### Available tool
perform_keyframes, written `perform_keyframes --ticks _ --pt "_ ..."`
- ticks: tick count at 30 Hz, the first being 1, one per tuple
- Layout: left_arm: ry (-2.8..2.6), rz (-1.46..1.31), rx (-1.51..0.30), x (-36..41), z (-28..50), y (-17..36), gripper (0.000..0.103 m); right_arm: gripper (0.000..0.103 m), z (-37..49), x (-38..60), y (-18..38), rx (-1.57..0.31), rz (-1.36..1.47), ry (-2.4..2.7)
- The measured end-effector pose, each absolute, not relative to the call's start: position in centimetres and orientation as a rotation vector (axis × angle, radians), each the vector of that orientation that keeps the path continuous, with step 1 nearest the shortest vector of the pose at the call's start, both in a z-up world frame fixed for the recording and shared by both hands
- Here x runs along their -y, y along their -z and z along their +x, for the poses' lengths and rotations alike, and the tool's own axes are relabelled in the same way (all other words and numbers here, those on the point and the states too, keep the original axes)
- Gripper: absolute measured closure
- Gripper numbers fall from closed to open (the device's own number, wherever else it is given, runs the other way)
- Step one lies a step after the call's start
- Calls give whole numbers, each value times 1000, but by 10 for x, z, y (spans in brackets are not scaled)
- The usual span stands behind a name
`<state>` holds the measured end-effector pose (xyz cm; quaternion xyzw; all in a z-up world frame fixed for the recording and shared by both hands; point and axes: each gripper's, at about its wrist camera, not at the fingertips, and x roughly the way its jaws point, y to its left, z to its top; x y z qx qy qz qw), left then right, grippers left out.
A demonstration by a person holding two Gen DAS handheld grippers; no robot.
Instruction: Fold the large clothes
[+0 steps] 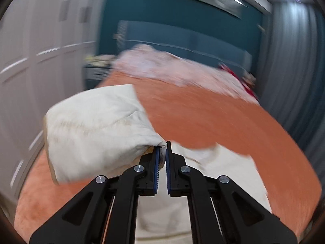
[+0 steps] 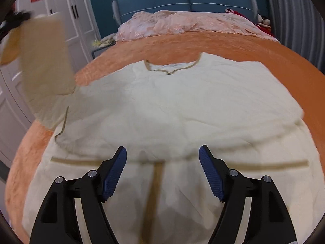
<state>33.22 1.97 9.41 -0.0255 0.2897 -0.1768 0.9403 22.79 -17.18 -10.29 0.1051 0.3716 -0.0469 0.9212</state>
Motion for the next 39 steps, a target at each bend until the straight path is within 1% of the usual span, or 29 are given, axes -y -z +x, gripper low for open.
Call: perform_keyframes --ticks 2,4,6,8,9,10,11,13,15,16,19,21,24,26,28,29,30,31,32,33,34,35,36,37,39 --pt "430 -5 -634 23 317 -76 97 31 212 183 99 -761 222 106" --pt "497 16 -725 62 307 -41 96 29 195 197 95 -761 217 128" --pt "530 11 -803 81 299 -8 94 27 185 211 93 -764 214 149" --pt "535 -3 -893 90 295 27 81 27 178 226 93 -770 232 168" --pt "529 -22 -936 90 292 44 63 27 176 232 93 -772 247 172" --pt "523 -52 -958 86 289 55 51 27 175 238 93 -772 266 174" --pt "521 -95 -972 78 286 62 47 26 175 245 92 -771 291 177" --pt "534 -190 -981 57 283 66 31 26 178 252 89 -764 317 168" --pt "499 -263 -944 24 281 60 26 25 184 256 85 -752 326 158" --pt "475 -282 -927 14 281 59 26 24 190 258 82 -745 331 151" --pt "387 -359 -916 -30 294 55 26 24 205 269 77 -731 347 164" --pt "324 -421 -931 -50 321 51 26 24 212 281 77 -729 380 202" --pt "249 -581 -970 -96 347 67 26 24 224 304 83 -755 461 236" --pt "221 -663 -985 -112 357 78 26 24 234 310 92 -788 506 216" --pt "183 -726 -1002 -124 366 90 29 24 240 308 100 -811 512 201" --pt "185 -744 -1008 -126 372 95 31 33 246 306 103 -825 499 189" --pt "174 -744 -1021 -125 377 97 36 42 249 302 103 -831 487 176" --pt "170 -745 -1027 -124 376 99 40 61 255 299 102 -844 467 161" --pt "171 -736 -1028 -125 379 101 43 74 259 296 100 -851 452 160" --pt "161 -719 -1028 -122 383 100 54 86 264 293 92 -841 439 149" --pt "151 -698 -1023 -121 387 99 67 94 269 292 81 -824 434 125" --pt "143 -690 -1018 -124 388 97 73 94 272 293 71 -803 430 116" --pt "134 -691 -1013 -126 390 92 83 95 275 294 52 -755 417 106" --pt "138 -701 -1003 -128 389 92 88 95 279 294 32 -705 401 91" --pt "126 -690 -962 -131 387 81 92 95 282 293 -2 -624 369 75"
